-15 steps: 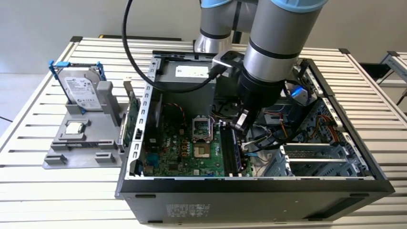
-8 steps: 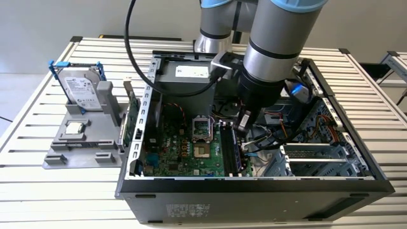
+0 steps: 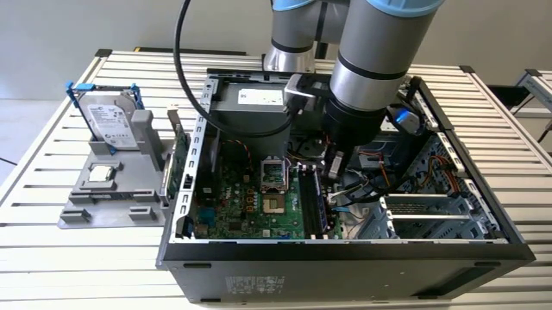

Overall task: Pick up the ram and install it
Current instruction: 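Insert the ram into the slot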

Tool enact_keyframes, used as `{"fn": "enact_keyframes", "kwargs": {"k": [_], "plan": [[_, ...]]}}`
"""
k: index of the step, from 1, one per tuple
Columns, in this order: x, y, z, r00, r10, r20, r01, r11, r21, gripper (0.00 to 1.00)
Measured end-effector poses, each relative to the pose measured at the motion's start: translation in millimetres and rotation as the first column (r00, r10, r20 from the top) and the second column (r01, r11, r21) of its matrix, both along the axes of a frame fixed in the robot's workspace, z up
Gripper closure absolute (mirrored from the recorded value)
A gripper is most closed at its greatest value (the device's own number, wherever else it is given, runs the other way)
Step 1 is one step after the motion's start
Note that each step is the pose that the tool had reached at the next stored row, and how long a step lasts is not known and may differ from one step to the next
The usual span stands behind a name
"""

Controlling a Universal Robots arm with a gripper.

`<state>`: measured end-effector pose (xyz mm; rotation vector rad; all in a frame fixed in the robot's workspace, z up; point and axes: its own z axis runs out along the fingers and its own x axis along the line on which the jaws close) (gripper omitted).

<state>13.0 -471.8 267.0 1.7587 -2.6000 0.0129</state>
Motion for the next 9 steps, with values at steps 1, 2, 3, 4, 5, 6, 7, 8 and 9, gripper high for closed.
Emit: {"fn": "enact_keyframes", "kwargs": {"k": [1,2,3,4,5,6,7,8,9], "plan": [[0.0,0.0,0.0,0.9999,0.016,0.0,-0.016,0.9999,0.0,1.0],[0.0,0.0,0.0,0.9995,0.031,0.0,-0.031,0.9995,0.0,1.0],[0.0,0.0,0.0,0.9989,0.047,0.0,-0.047,0.9989,0.0,1.0],[0.0,0.0,0.0,0.998,0.063,-0.0001,-0.063,0.998,0.0,1.0],[0.0,0.0,0.0,0.9967,0.081,-0.0001,-0.081,0.9967,-0.0001,1.0],[0.0,0.0,0.0,0.9952,0.098,-0.0001,-0.098,0.9952,-0.0001,1.0],[0.0,0.0,0.0,0.9934,0.115,-0.0002,-0.115,0.9934,-0.0003,1.0],[0.0,-0.1,-0.2,0.9913,0.132,-0.0001,-0.132,0.9913,-0.0002,1.0],[0.0,0.0,-0.3,0.9888,0.149,-0.0001,-0.149,0.9888,-0.0001,1.0]]}}
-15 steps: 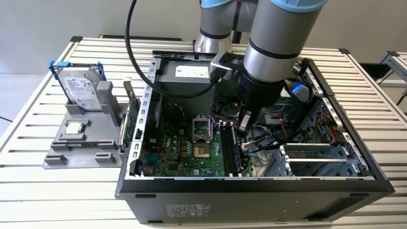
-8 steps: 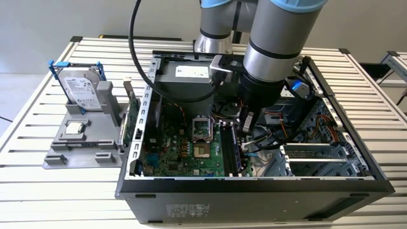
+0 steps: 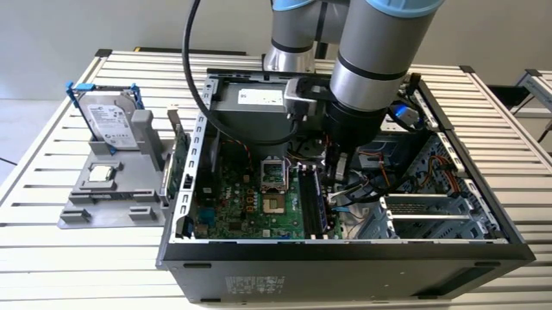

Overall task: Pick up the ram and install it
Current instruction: 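Insert the ram into the slot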

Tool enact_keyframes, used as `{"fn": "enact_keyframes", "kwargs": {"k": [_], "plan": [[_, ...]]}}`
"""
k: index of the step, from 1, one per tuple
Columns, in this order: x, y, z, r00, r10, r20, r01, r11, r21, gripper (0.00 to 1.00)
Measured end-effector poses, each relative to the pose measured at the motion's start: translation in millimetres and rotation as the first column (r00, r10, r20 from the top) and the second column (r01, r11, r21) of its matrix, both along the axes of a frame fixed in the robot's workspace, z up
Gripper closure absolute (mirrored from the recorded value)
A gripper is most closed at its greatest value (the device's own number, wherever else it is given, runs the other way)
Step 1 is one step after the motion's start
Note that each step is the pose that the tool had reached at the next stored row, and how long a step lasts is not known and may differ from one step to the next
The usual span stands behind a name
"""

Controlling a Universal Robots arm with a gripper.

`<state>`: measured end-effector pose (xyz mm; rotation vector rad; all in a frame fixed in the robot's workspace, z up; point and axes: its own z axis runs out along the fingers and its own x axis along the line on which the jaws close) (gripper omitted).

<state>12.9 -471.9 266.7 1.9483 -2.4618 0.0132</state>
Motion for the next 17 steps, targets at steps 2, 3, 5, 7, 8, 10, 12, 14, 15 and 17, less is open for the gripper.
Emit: {"fn": "enact_keyframes", "kwargs": {"k": [2,3,5,7,8,10,12,14,15,17], "plan": [[0.0,0.0,-0.2,0.9994,0.034,0.0,-0.034,0.9994,0.0,1.0],[0.0,0.1,-0.3,0.9987,0.051,0.0,-0.051,0.9987,0.0,1.0],[0.0,0.1,-0.5,0.9967,0.081,0.0001,-0.081,0.9967,0.0002,1.0],[0.0,0.3,-0.6,0.9944,0.105,0.0001,-0.105,0.9944,0.0003,1.0],[0.0,0.3,-0.6,0.9929,0.119,0.0001,-0.119,0.9929,0.0002,1.0],[0.0,0.6,-0.6,0.9879,0.155,0.0,-0.155,0.9879,0.0001,1.0],[0.0,0.6,-0.6,0.9877,0.156,0.0,-0.156,0.9877,0.0002,1.0],[0.0,0.6,-0.6,0.9876,0.157,0.0,-0.157,0.9876,0.0002,1.0],[0.0,0.6,-0.6,0.9876,0.157,0.0,-0.157,0.9876,0.0001,1.0],[0.0,1.0,-1.0,0.9876,0.157,0.0,-0.157,0.9876,0.0003,1.0]]}}
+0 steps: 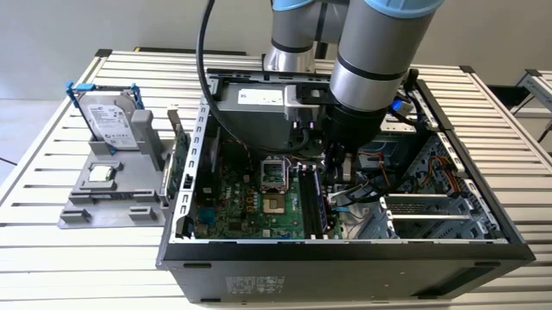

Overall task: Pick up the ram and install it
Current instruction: 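Insert the ram into the slot, then press down the ram until it locks into place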

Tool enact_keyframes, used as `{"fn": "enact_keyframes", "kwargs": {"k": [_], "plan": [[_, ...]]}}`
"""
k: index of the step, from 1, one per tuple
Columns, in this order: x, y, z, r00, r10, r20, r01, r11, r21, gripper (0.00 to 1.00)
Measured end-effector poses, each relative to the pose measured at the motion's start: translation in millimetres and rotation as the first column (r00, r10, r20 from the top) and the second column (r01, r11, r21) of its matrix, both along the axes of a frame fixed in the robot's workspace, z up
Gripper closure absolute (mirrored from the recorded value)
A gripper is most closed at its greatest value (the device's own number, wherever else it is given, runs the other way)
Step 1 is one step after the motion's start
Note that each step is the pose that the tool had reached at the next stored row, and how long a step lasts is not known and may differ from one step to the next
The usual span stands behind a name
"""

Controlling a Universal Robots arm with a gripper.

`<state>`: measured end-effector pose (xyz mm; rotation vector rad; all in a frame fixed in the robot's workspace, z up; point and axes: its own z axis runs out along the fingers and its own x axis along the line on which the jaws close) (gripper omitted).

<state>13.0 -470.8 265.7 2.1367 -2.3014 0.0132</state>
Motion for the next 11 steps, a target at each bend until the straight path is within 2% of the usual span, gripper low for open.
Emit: {"fn": "enact_keyframes", "kwargs": {"k": [6,11], "plan": [[0.0,3.8,-4.8,1.0,0.002,0.0,-0.002,1.0,-0.0002,1.0],[0.0,10.3,-9.1,1.0,0.009,0.0,-0.009,1.0,-0.0001,1.0]]}}
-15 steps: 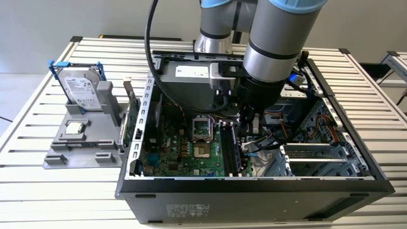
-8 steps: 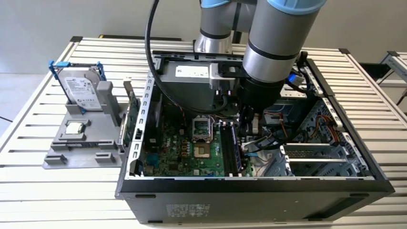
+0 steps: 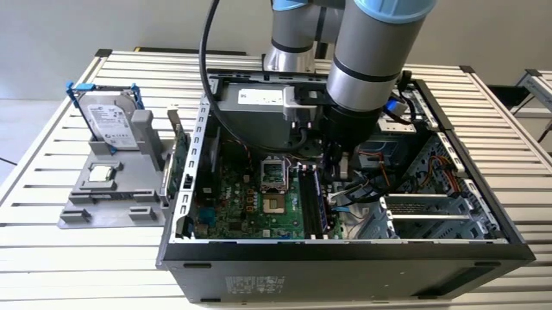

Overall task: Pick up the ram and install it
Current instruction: 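Press down the ram until it locks into place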

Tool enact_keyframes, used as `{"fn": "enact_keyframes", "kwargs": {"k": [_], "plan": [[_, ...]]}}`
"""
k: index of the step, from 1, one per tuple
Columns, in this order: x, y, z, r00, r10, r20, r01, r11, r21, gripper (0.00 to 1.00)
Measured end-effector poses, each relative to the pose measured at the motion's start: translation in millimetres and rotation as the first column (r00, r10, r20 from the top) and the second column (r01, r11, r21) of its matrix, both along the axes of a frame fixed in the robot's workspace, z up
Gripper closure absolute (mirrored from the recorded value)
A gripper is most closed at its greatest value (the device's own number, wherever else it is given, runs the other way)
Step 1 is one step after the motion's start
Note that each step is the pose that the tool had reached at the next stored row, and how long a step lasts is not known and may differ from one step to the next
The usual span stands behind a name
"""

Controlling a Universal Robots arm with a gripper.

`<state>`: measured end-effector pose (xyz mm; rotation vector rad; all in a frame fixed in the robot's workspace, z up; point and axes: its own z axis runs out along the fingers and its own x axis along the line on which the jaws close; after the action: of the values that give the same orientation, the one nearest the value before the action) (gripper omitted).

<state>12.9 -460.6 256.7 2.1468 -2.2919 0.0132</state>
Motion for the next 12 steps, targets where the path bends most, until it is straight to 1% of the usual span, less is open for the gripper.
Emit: {"fn": "enact_keyframes", "kwargs": {"k": [3,5,8,12], "plan": [[0.0,3.9,-3.0,1.0,0.009,0.0,-0.009,1.0,0.0,1.0],[0.1,5.6,-5.1,0.9999,0.015,0.0001,-0.015,0.9999,0.0002,1.0],[0.0,7.0,-7.7,0.9995,0.031,0.0,-0.031,0.9995,-0.0001,1.0],[0.0,7.6,-11.5,0.9989,0.047,0.0,-0.047,0.9989,0.0,1.0]]}}
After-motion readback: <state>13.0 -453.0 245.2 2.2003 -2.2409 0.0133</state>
